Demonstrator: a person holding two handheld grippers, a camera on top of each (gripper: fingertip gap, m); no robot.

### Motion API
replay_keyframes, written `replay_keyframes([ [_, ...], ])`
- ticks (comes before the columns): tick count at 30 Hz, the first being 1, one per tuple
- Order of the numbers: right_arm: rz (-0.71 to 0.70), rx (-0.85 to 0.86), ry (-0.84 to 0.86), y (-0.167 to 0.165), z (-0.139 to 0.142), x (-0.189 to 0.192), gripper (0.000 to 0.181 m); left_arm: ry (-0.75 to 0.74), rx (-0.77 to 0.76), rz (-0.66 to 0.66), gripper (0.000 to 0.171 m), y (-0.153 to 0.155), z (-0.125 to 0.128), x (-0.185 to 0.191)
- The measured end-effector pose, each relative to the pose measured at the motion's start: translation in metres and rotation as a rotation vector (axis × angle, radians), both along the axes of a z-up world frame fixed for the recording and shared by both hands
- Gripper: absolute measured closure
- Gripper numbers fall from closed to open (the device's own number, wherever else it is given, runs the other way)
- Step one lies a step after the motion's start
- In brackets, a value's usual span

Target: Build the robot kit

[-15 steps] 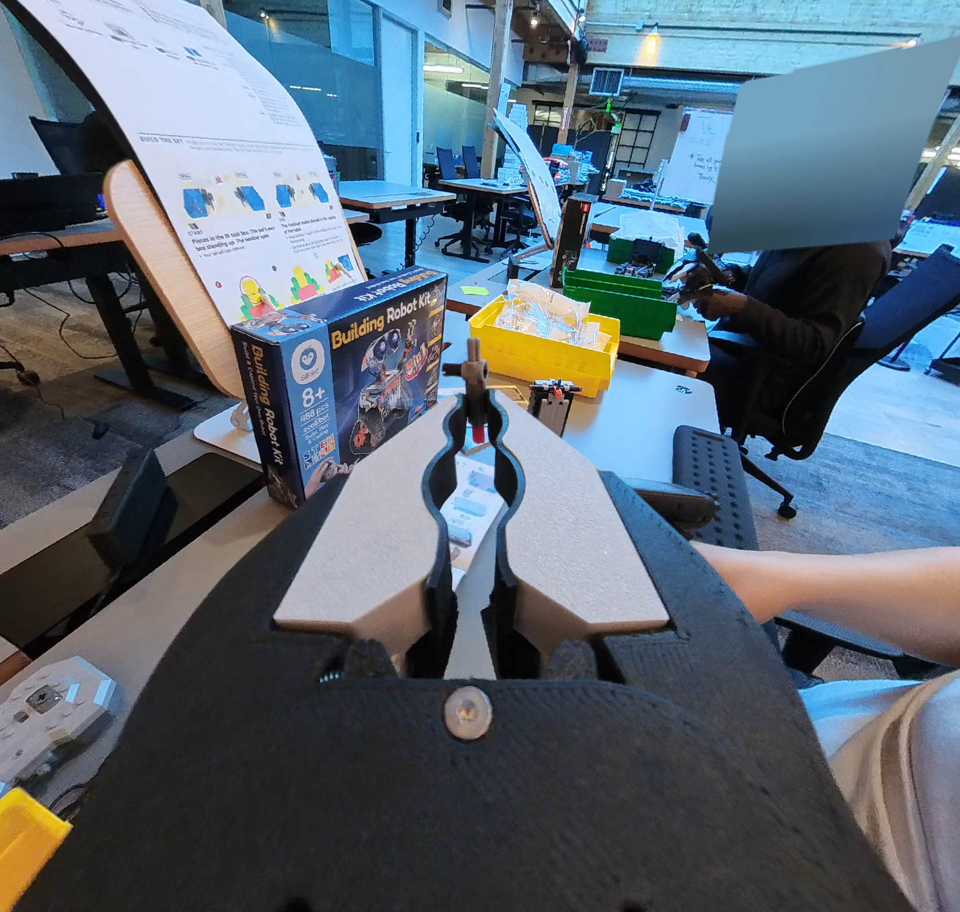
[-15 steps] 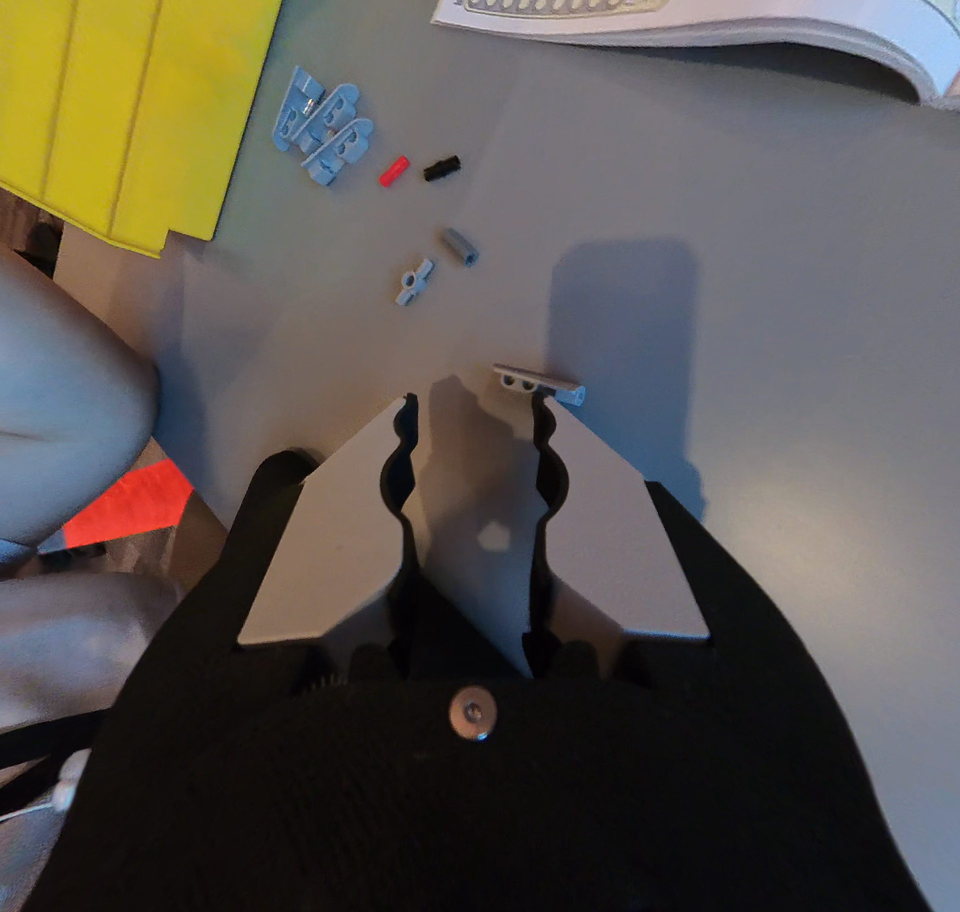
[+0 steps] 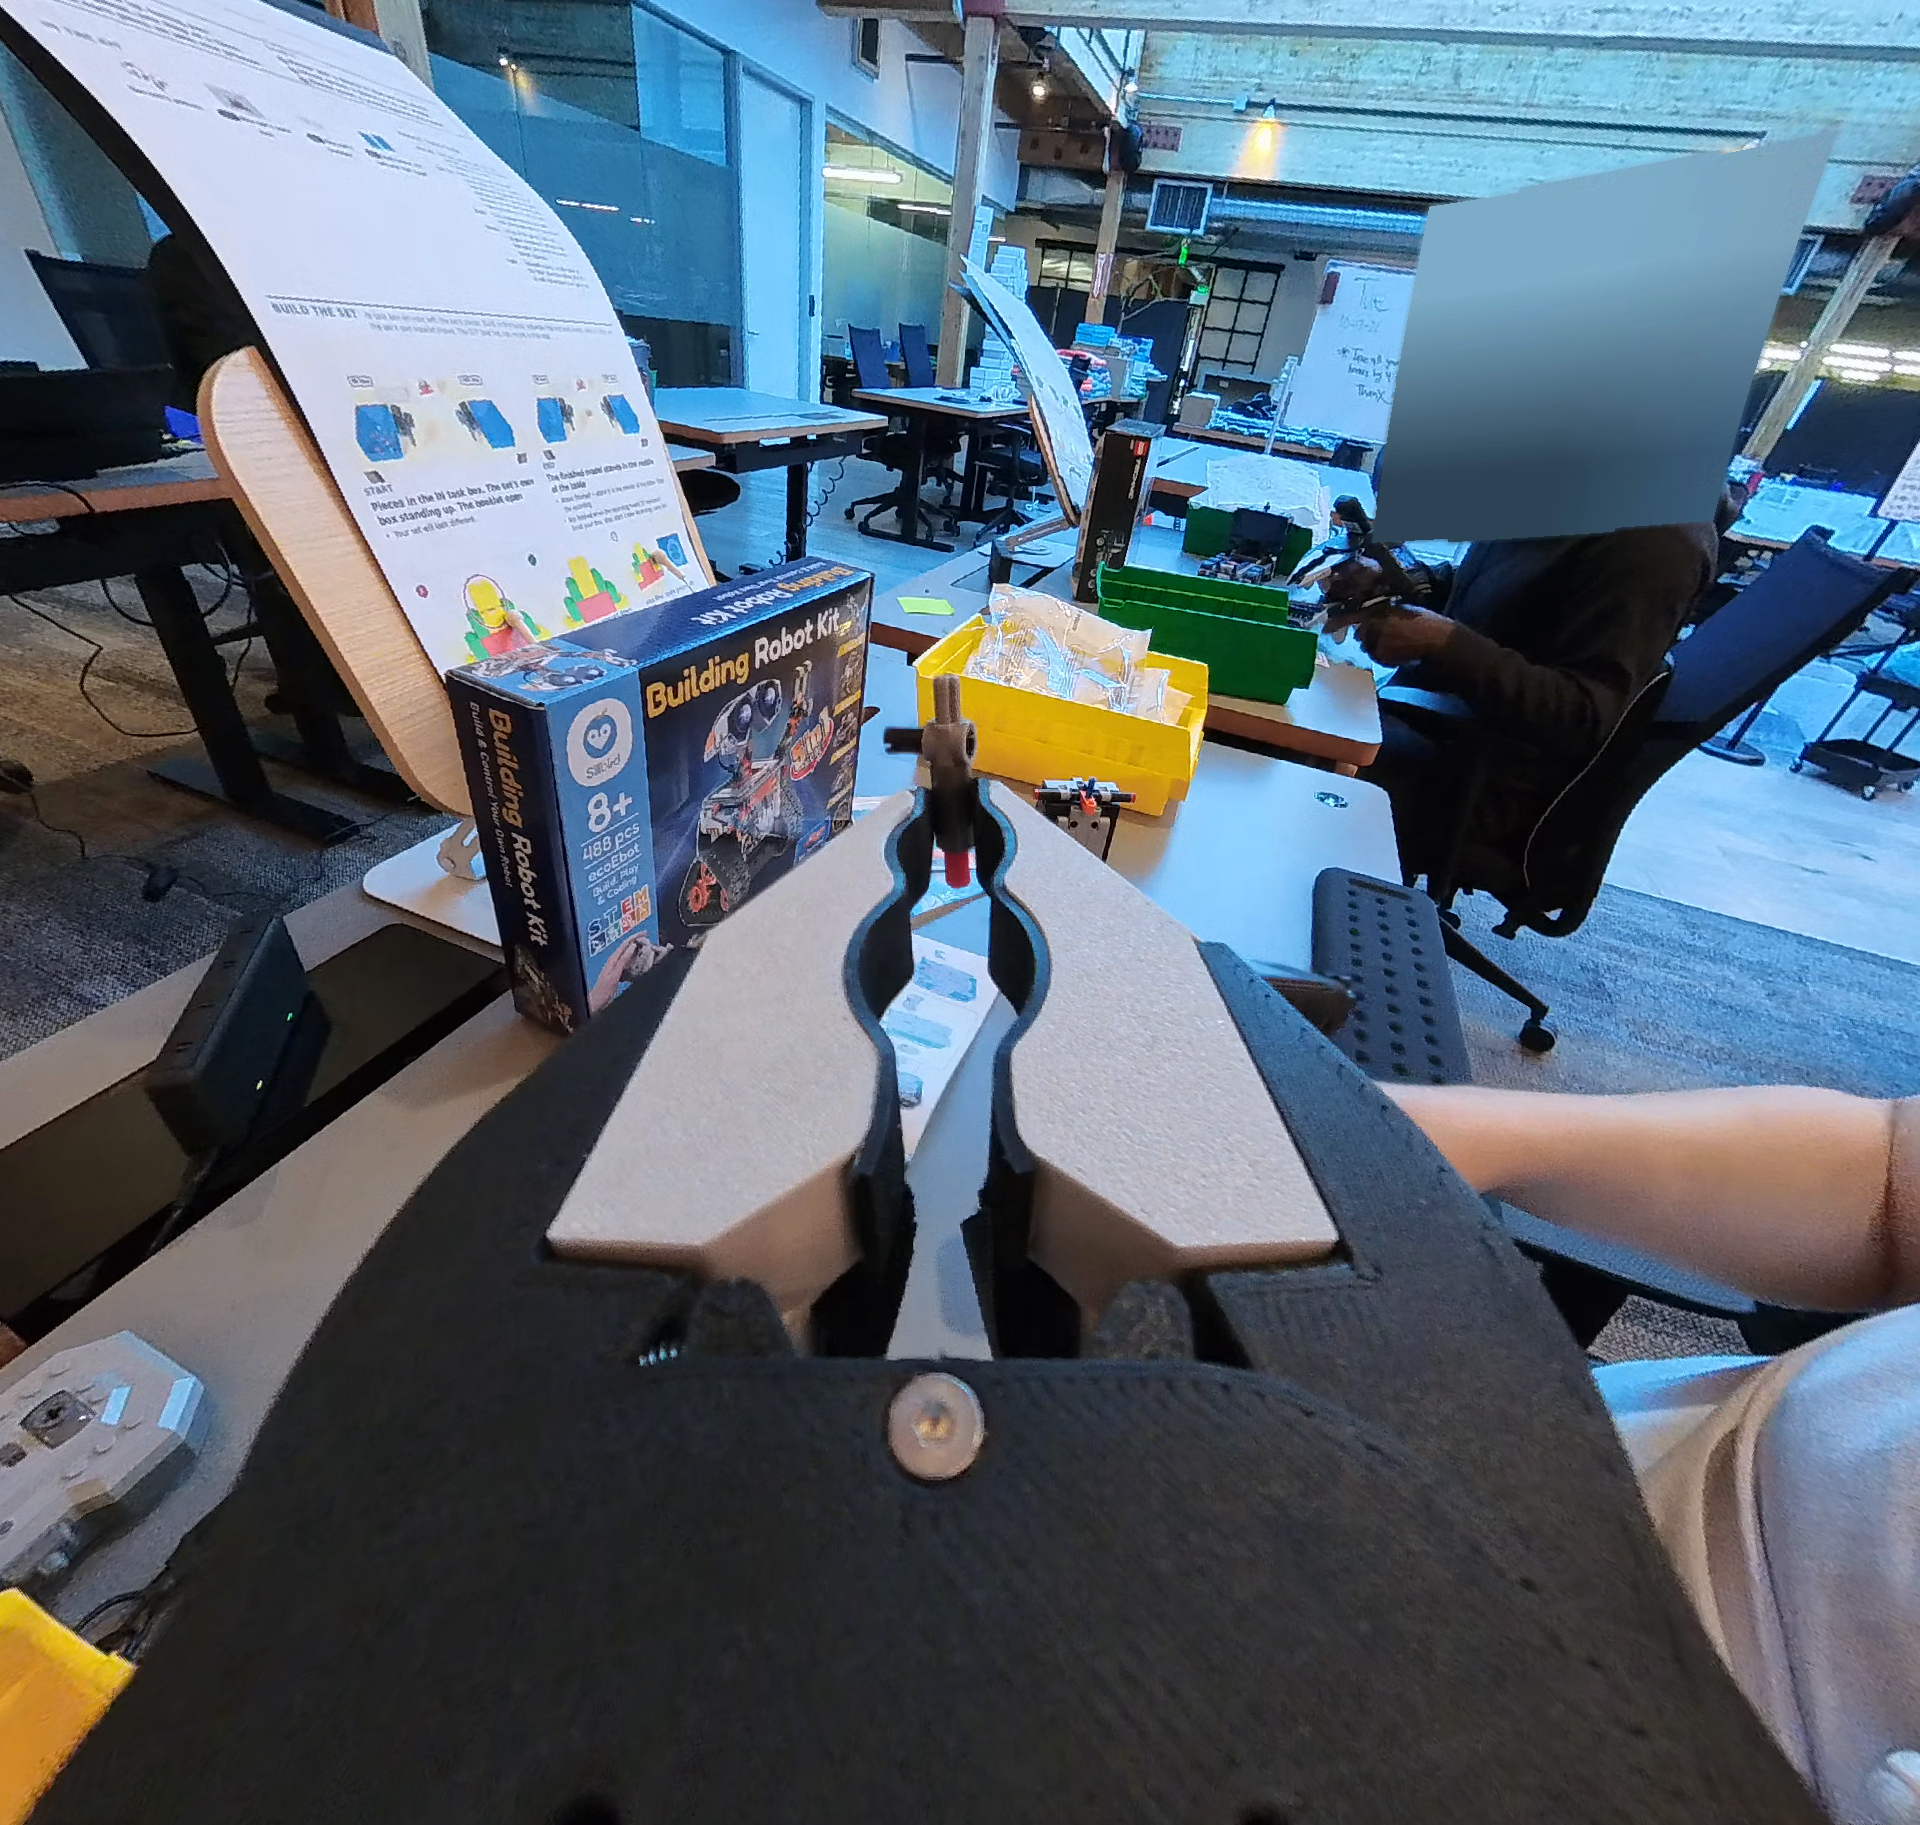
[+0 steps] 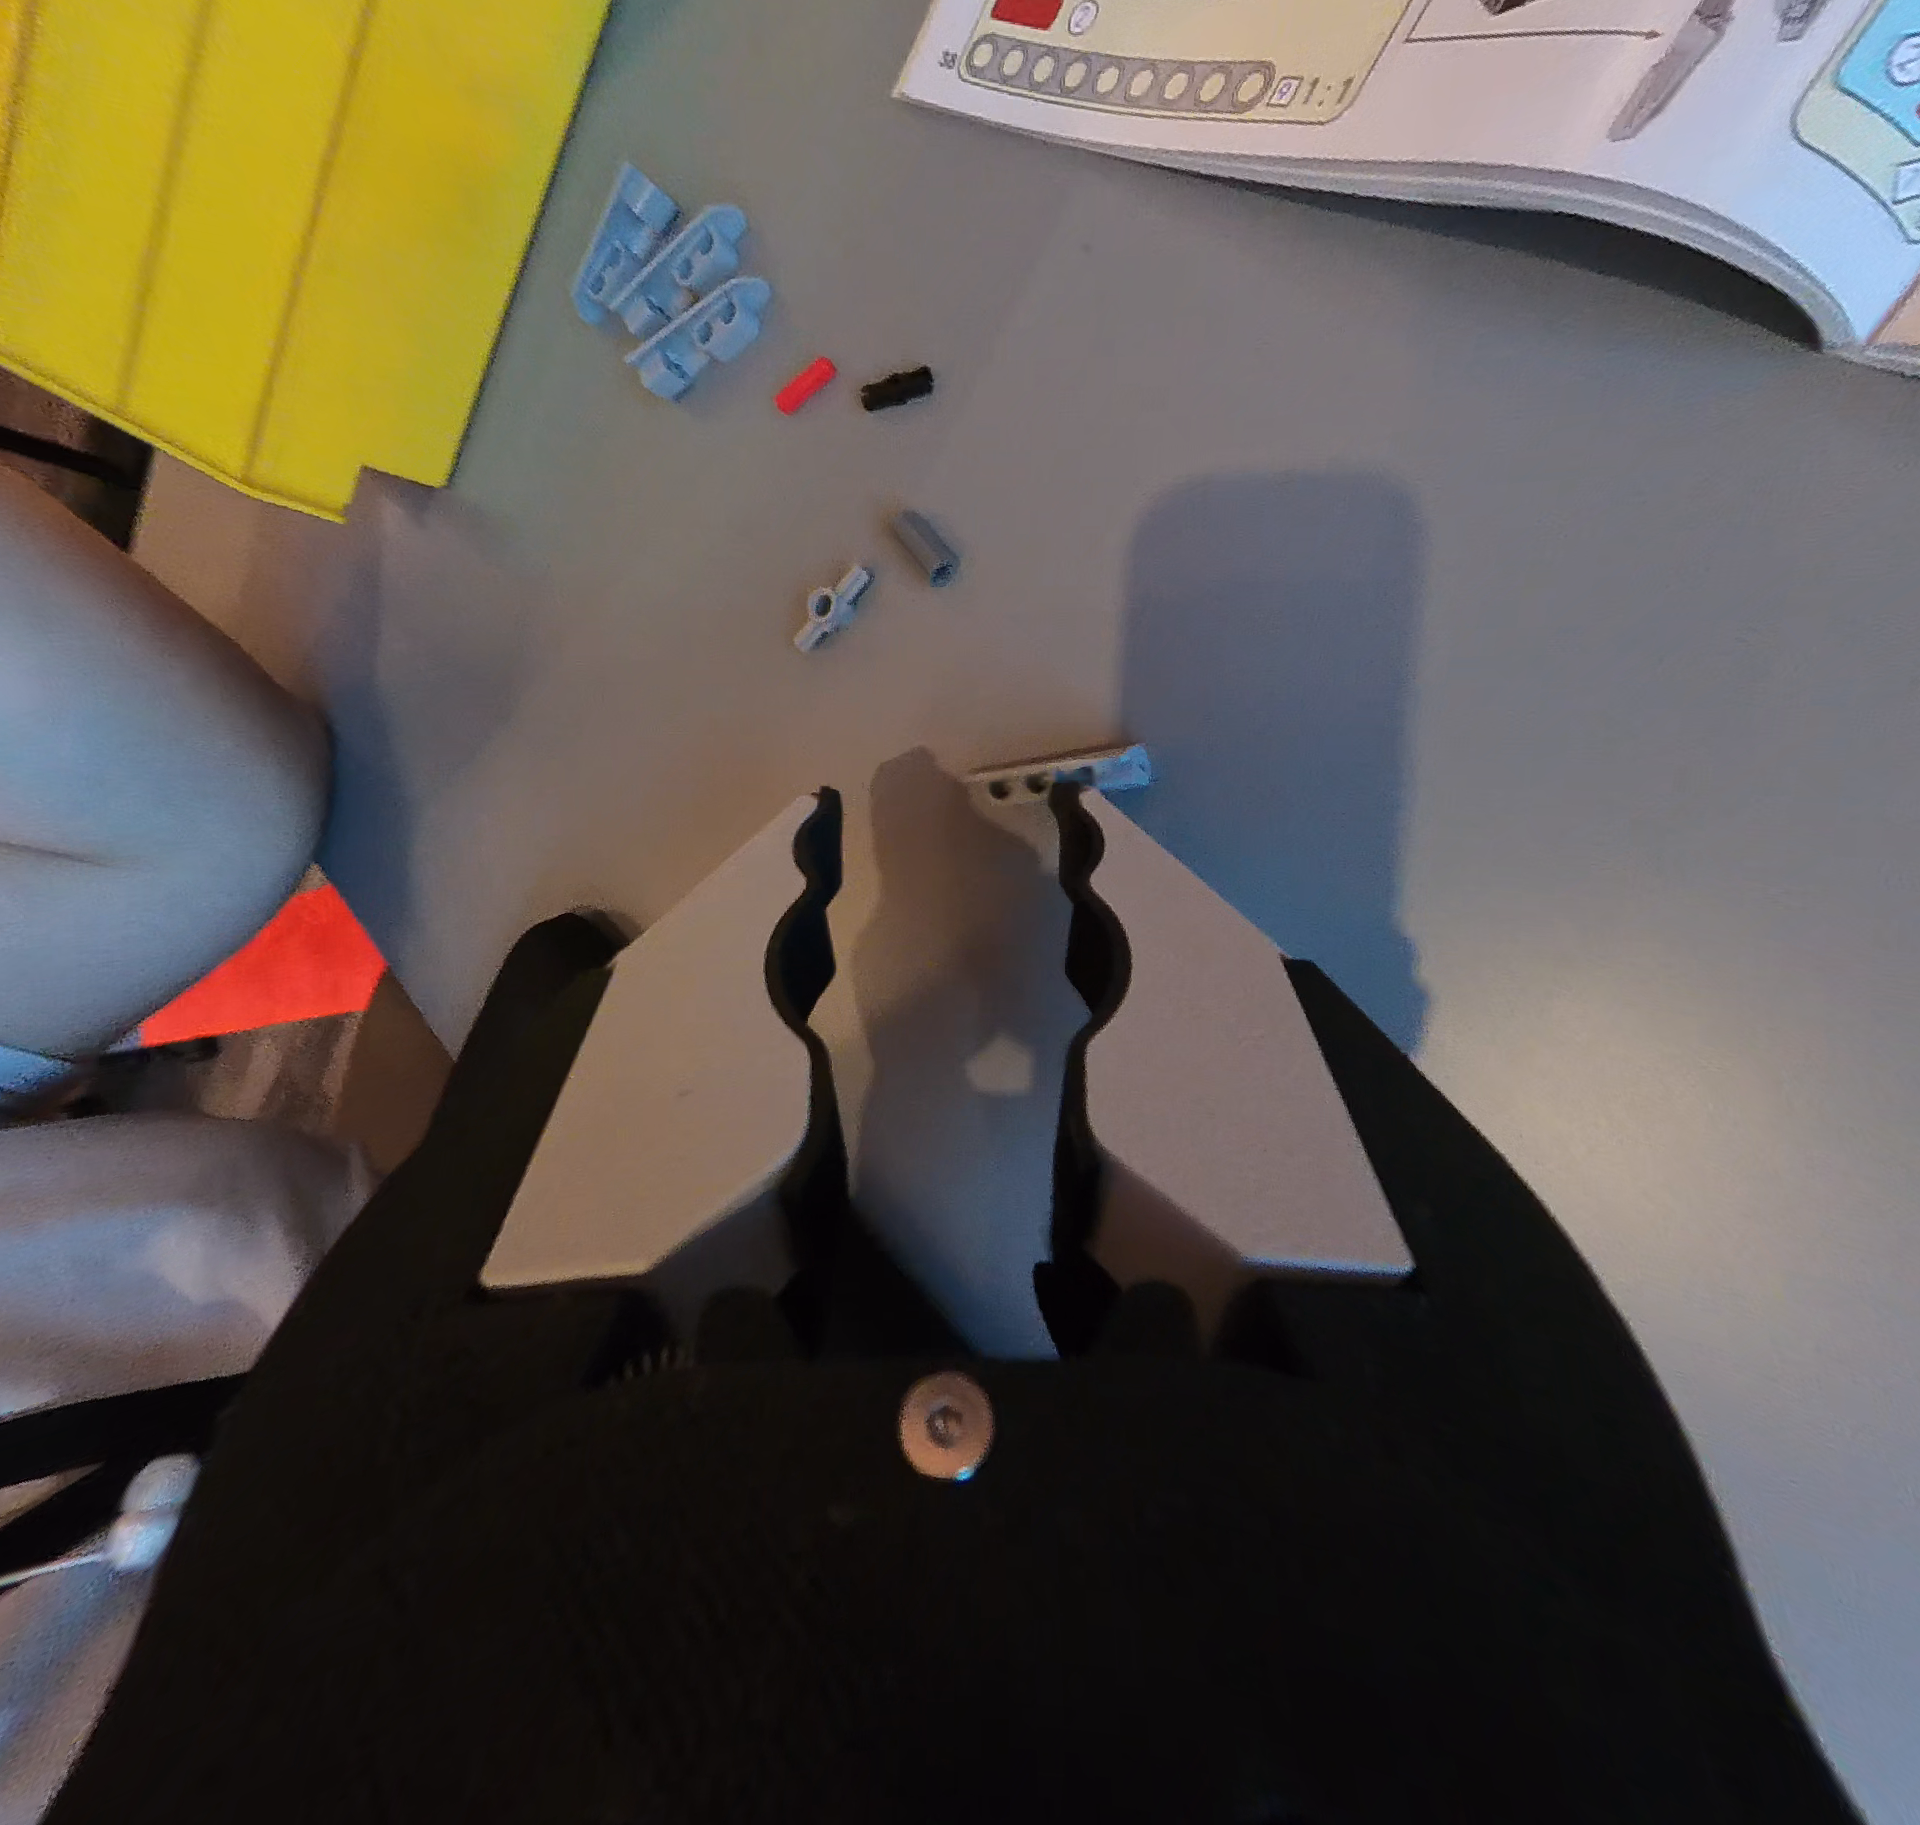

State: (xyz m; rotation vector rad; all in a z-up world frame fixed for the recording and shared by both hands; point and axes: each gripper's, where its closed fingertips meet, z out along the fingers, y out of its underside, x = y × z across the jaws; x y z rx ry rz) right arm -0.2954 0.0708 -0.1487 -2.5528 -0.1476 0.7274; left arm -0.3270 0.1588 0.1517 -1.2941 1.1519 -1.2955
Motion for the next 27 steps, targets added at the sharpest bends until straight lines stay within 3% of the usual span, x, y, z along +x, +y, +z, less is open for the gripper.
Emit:
replay_keyframes([
  [5,0.047,0.037,-0.163,0.009,-0.007,0.009,0.14,0.0,0.005,0.002,0.167,-0.001,0.001,-0.001],
  [10,0.033,0.023,-0.095,0.016,-0.005,0.003,0.142,0.001,0.0,0.005,0.167,0.001,0.0,-0.001],
  [19,0.099,0.062,-0.266,0.008,-0.01,0.01,0.154,0.01,-0.004,0.005,0.167,0.003,-0.002,-0.001],
  [27,0.112,0.074,-0.262,0.008,-0.007,0.016,0.154,0.011,-0.021,0.008,0.167,0.007,-0.003,-0.003],
])
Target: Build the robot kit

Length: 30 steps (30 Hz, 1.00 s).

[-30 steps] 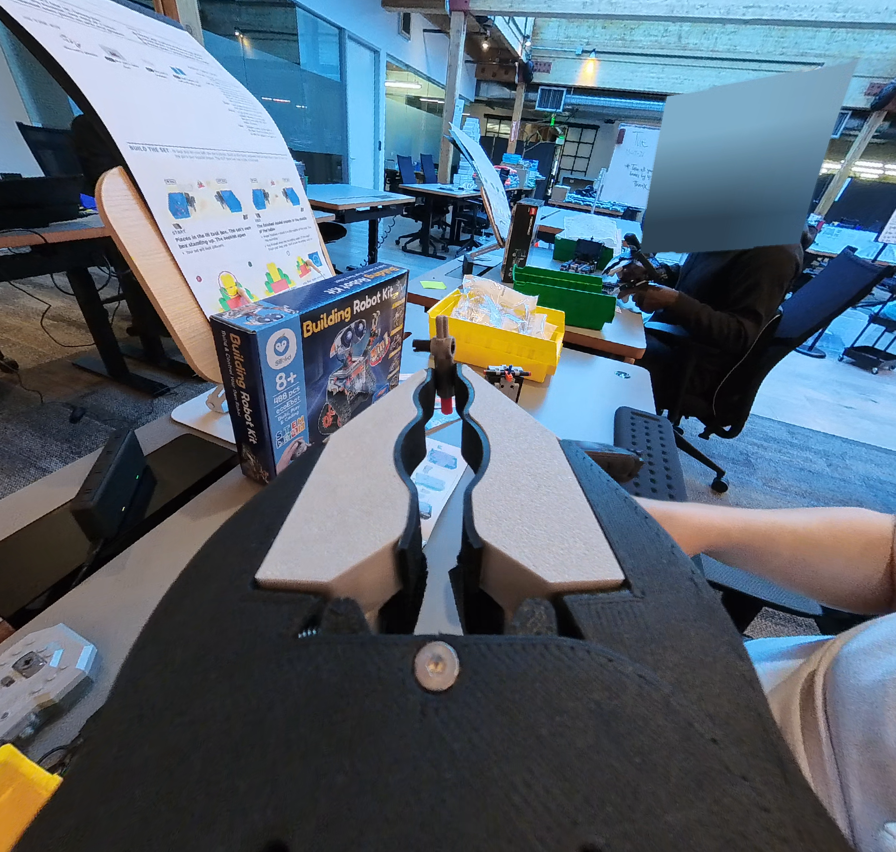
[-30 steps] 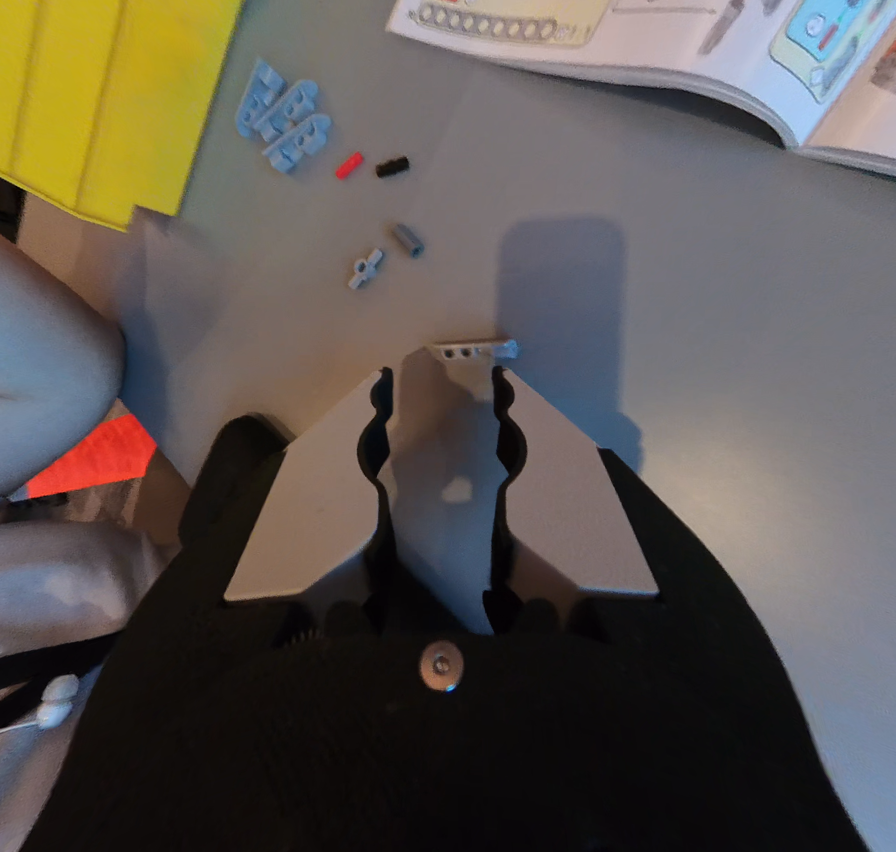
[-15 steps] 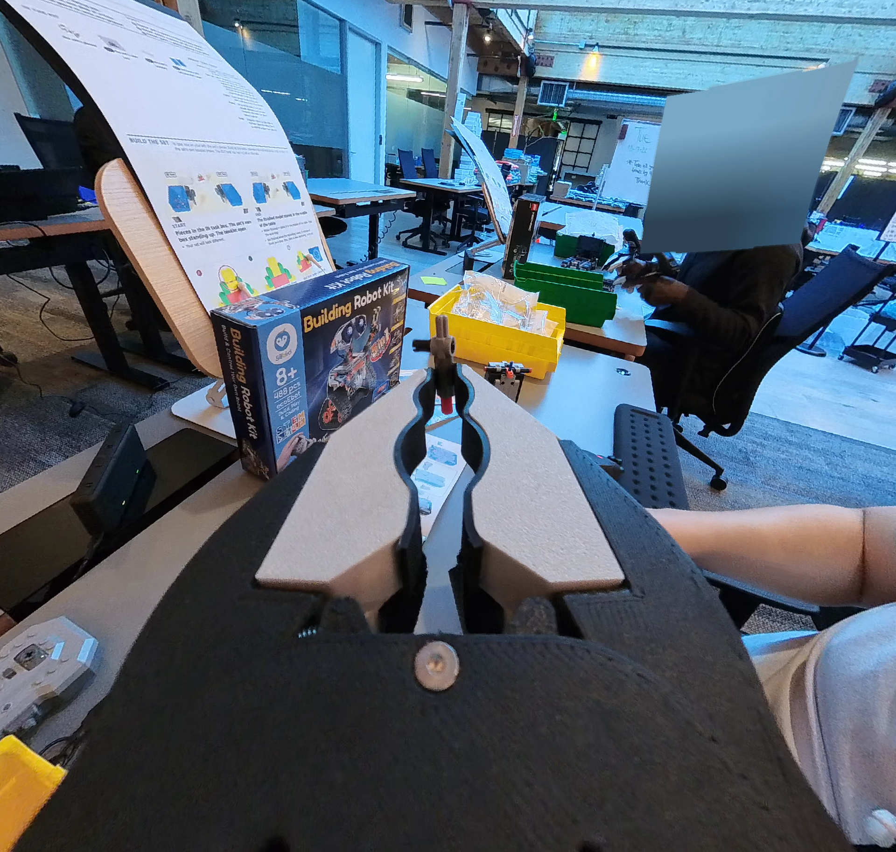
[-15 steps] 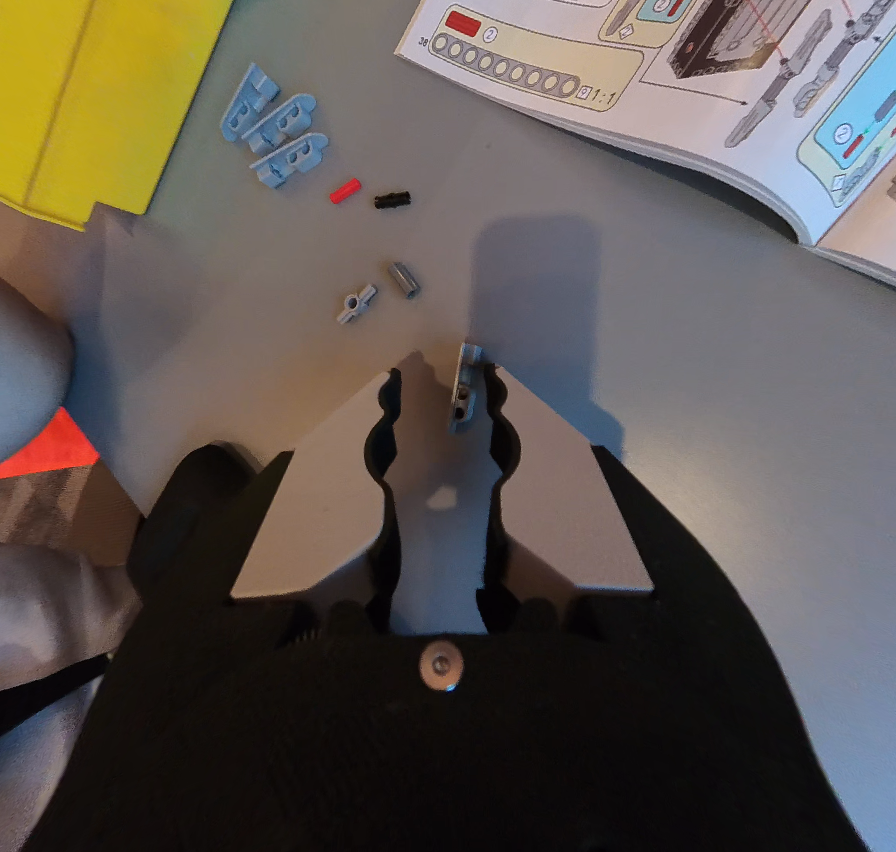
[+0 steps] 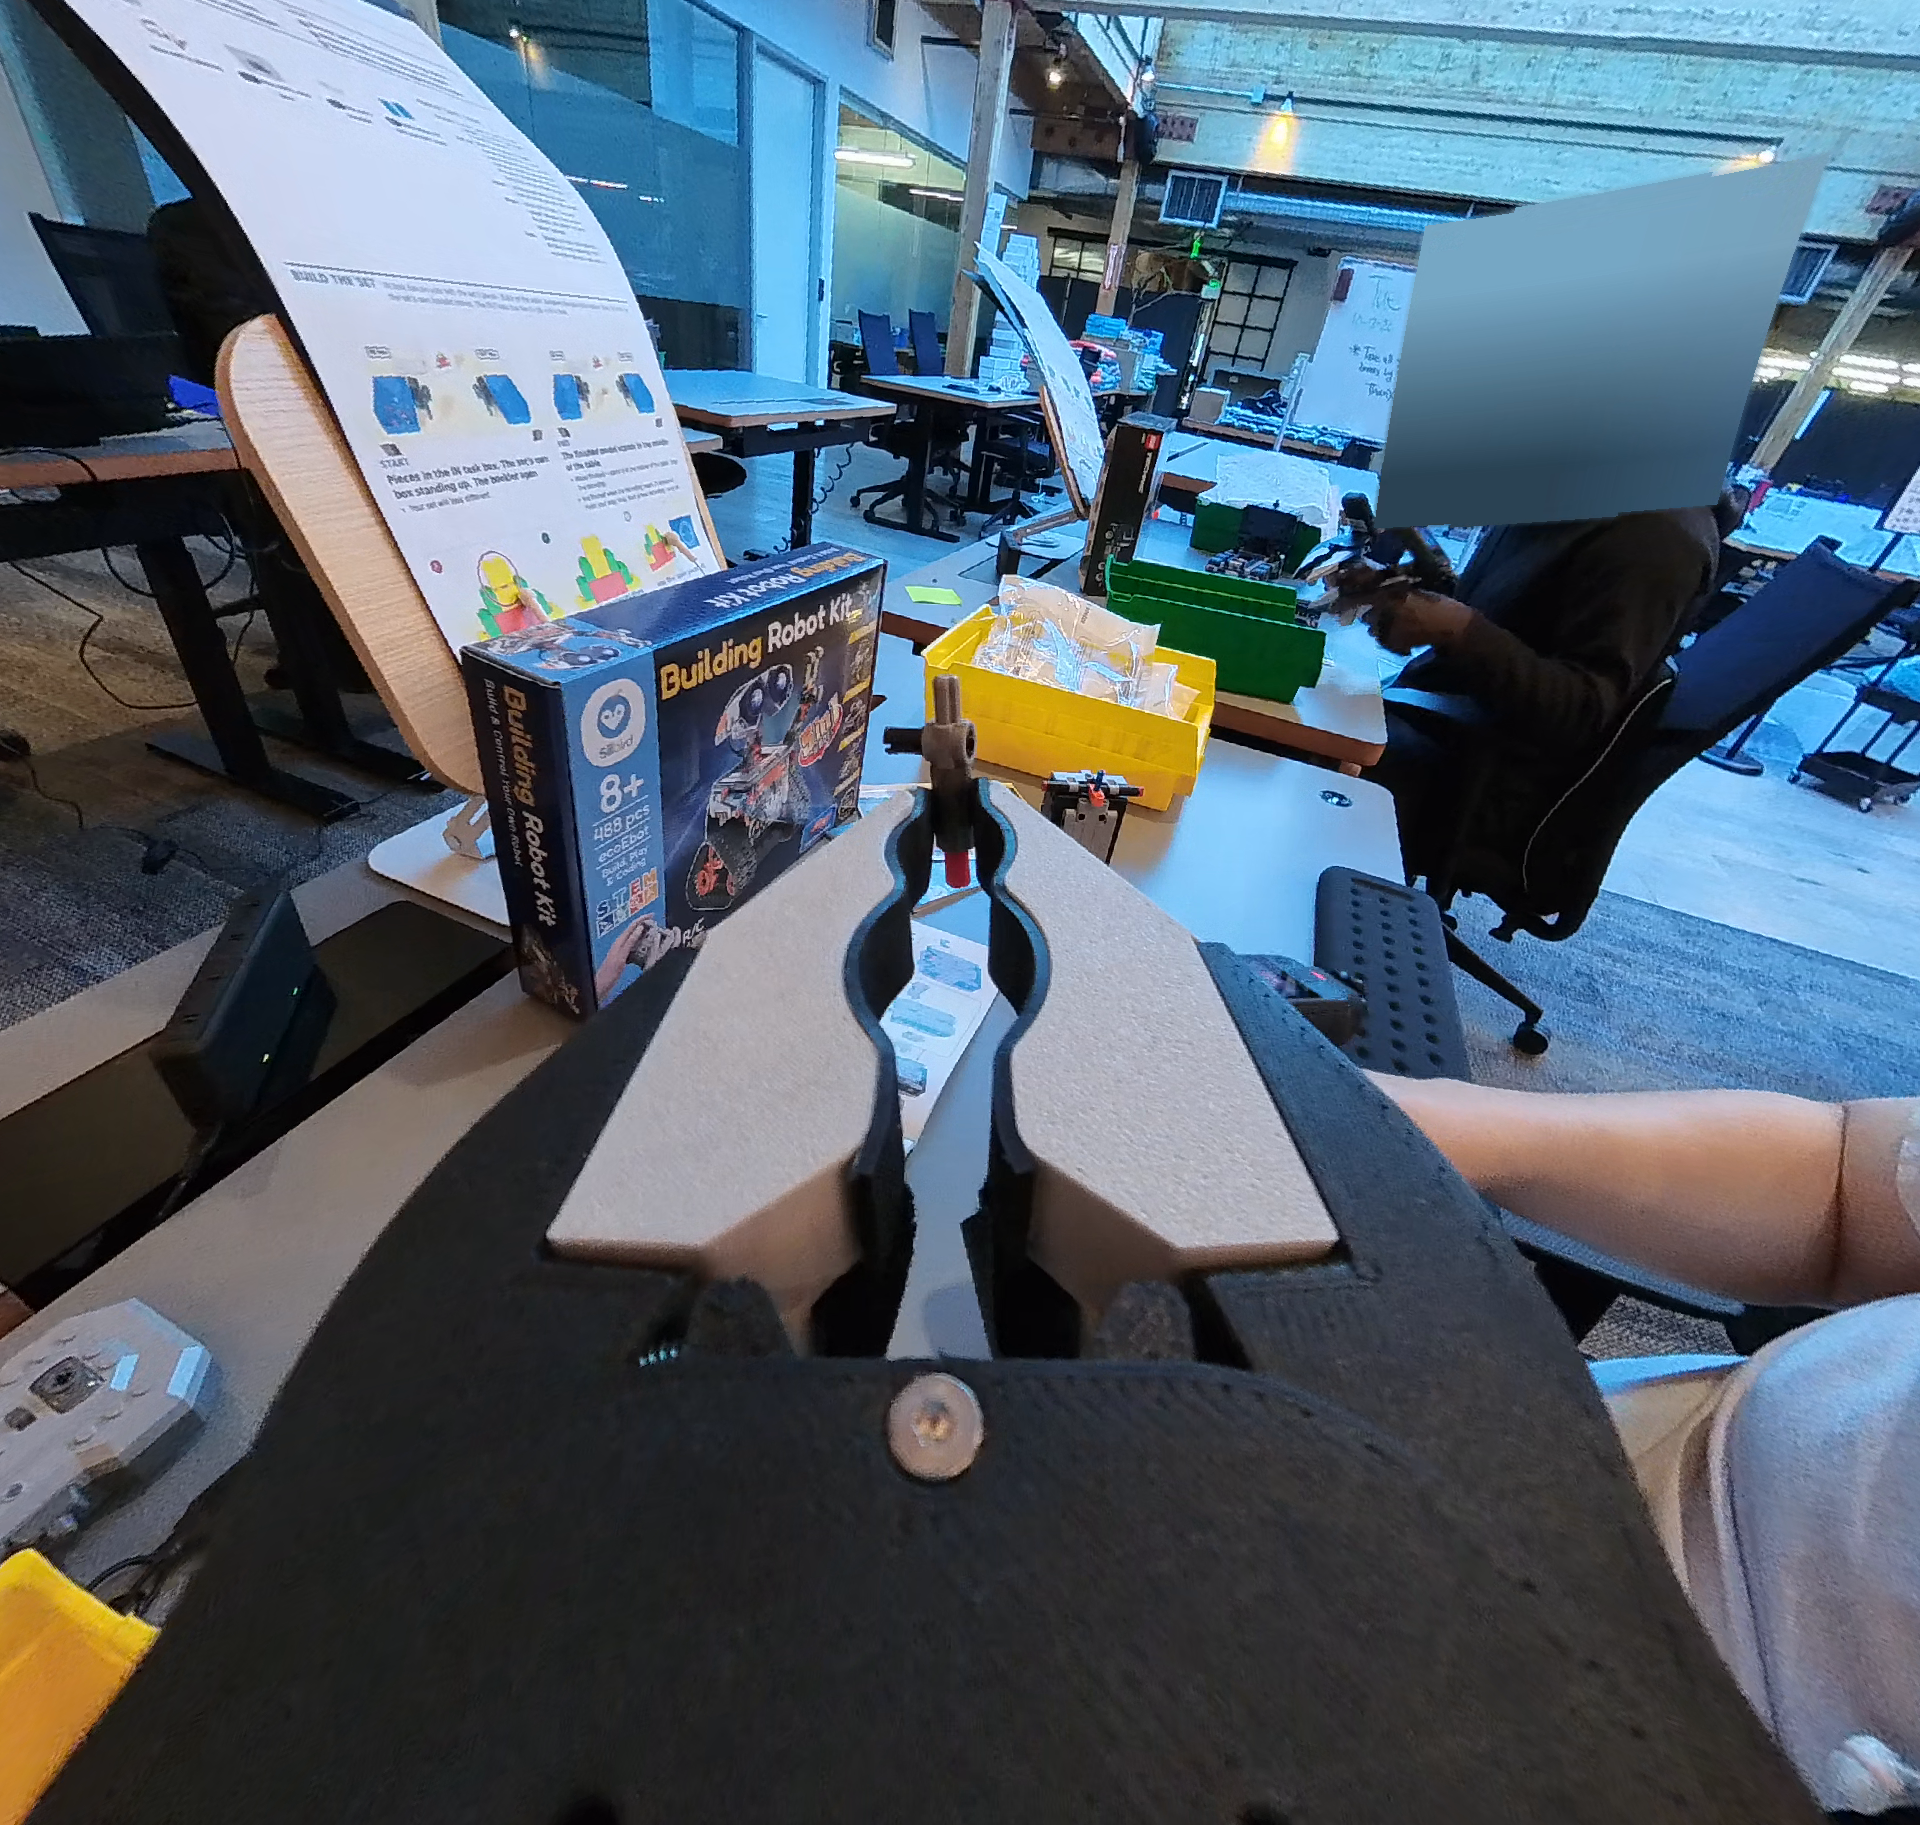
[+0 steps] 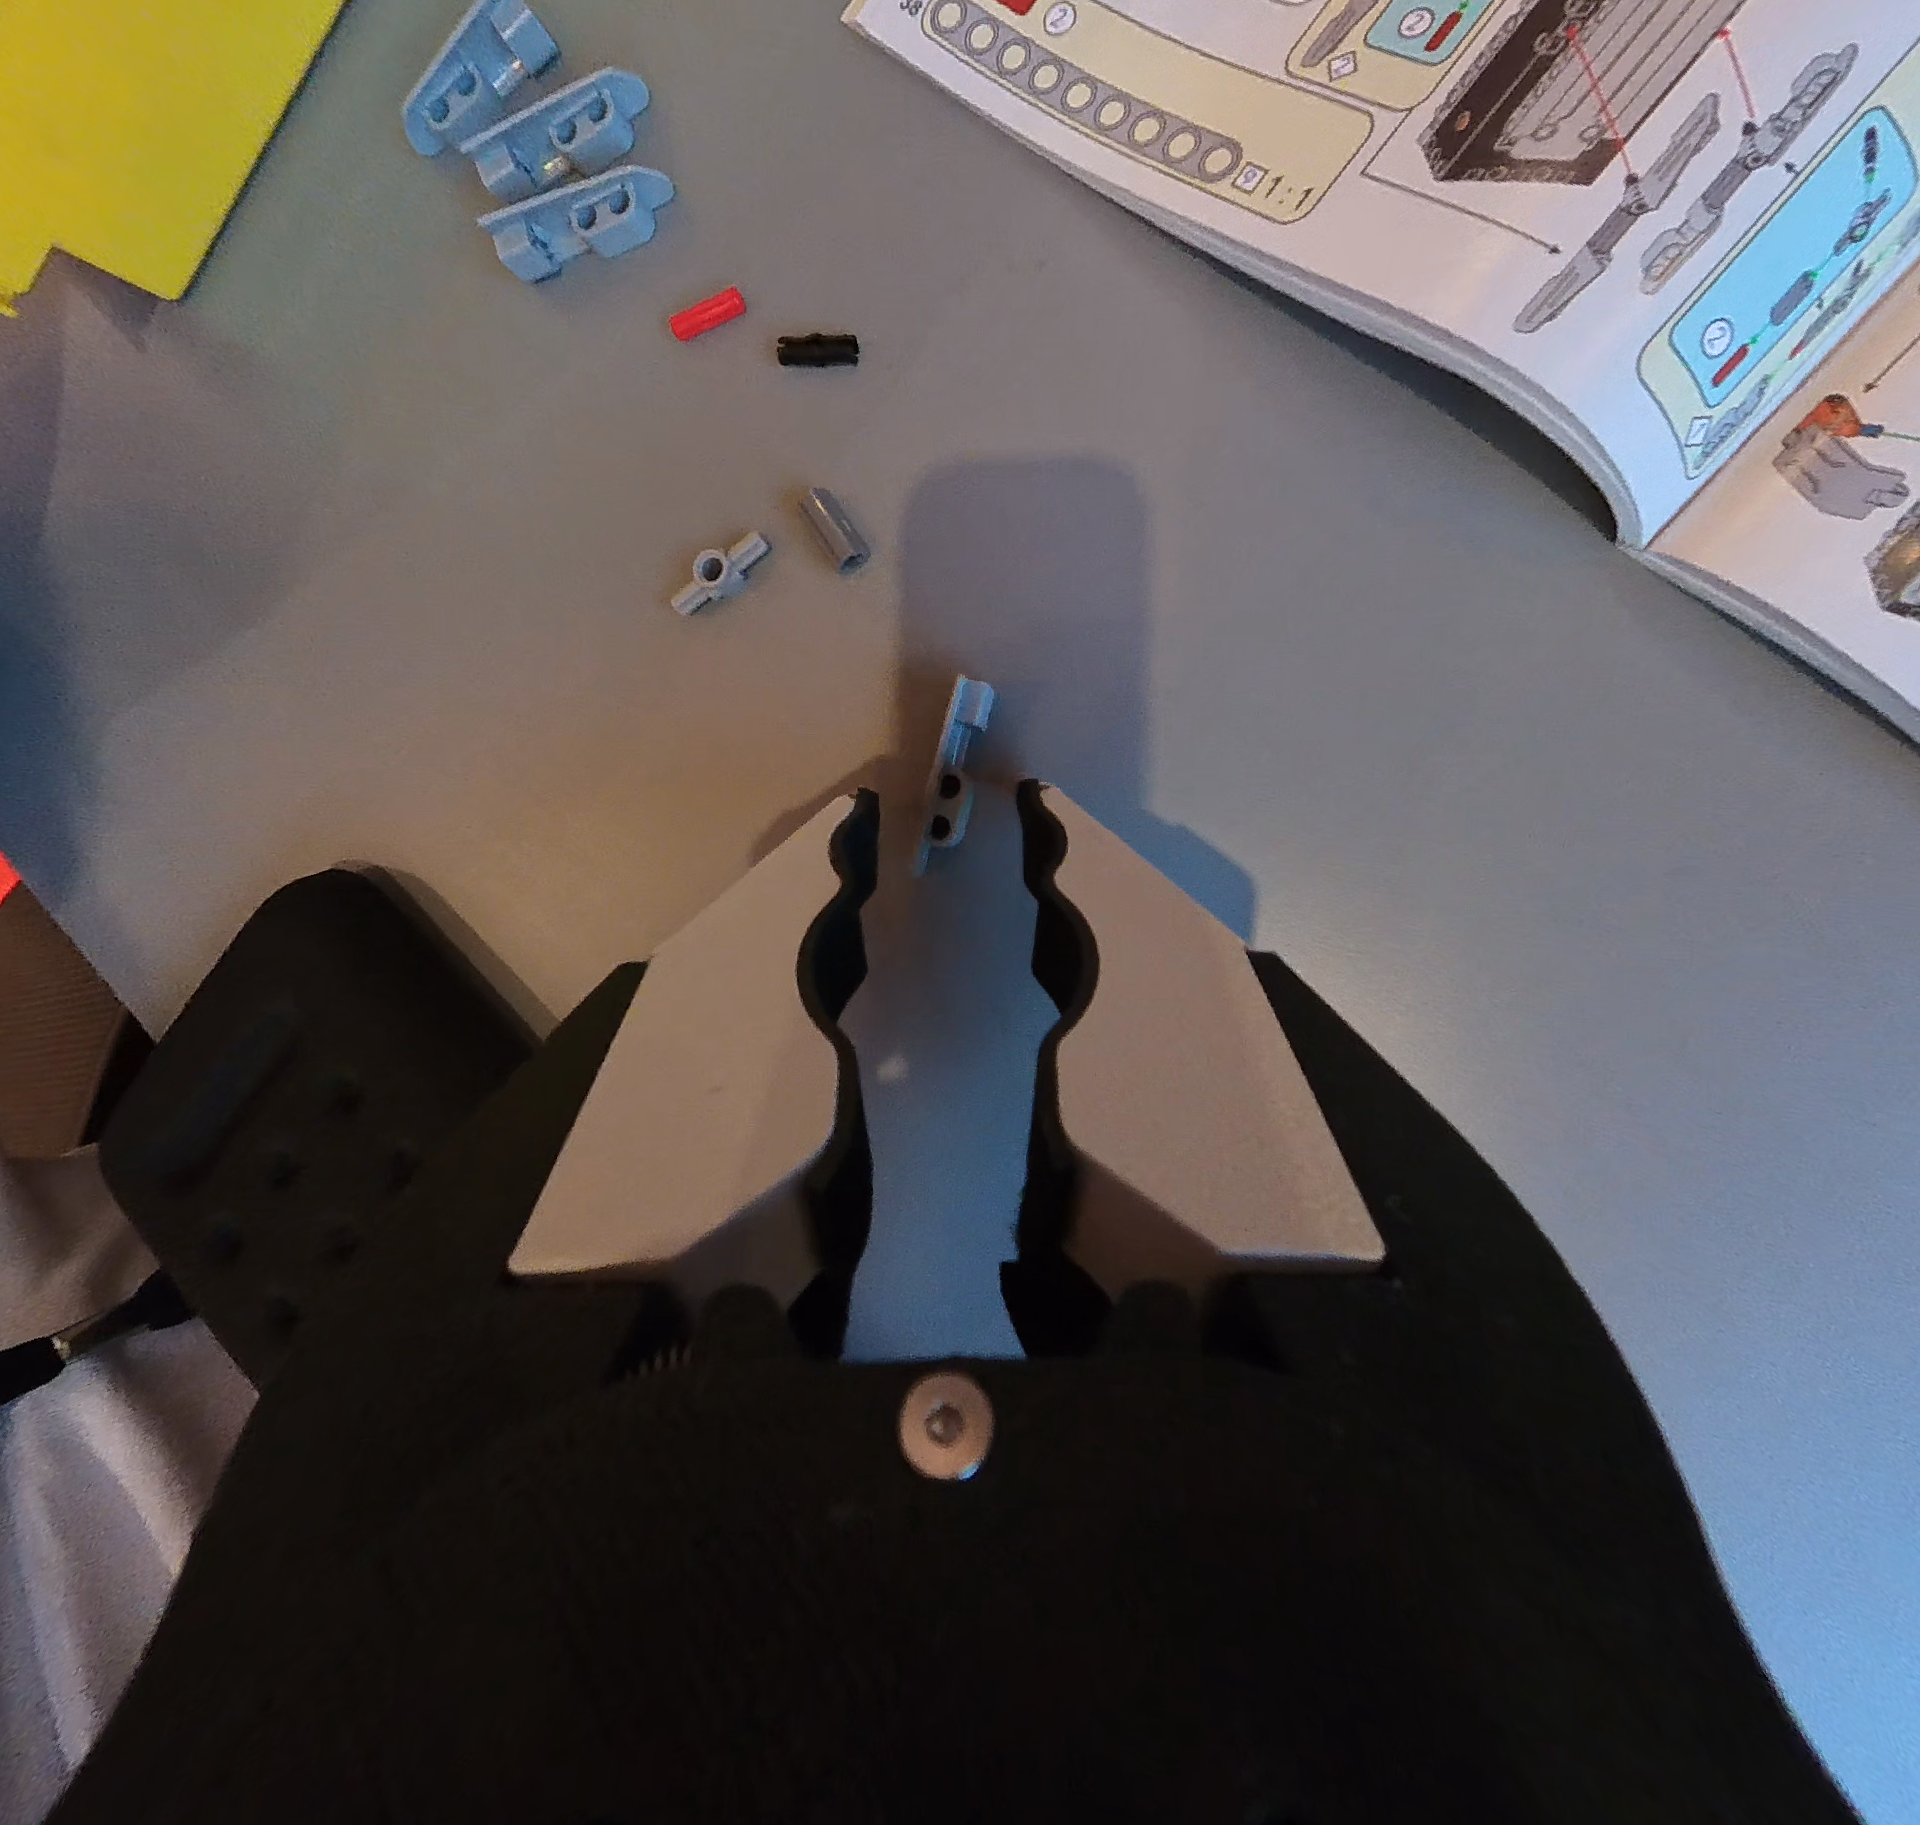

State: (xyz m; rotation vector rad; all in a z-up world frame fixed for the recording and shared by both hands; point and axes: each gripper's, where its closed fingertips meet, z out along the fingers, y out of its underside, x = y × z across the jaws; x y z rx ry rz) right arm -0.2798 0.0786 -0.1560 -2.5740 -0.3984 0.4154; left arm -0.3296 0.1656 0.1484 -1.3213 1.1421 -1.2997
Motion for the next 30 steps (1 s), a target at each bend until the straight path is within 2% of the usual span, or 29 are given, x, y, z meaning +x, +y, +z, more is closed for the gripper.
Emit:
replay_keyframes([
  [8,0.021,0.015,0.0,0.011,0.011,0.001,0.156,0.014,-0.004,-0.006,0.167,-0.001,-0.003,0.003],
  [13,0.044,-0.023,0.007,0.007,0.008,-0.006,0.169,0.022,-0.004,-0.01,0.167,-0.001,-0.005,0.005],
  [20,0.033,-0.019,-0.083,0.01,0.001,0.0,0.168,0.028,-0.012,-0.013,0.167,0.0,-0.006,0.006],
  [26,0.016,-0.026,-0.077,0.012,-0.004,0.0,0.162,0.032,-0.011,-0.014,0.167,0.0,-0.007,0.006],
  [30,0.05,-0.025,-0.106,0.009,-0.006,0.0,0.177,0.037,-0.012,-0.013,0.167,0.0,-0.009,0.007],
])
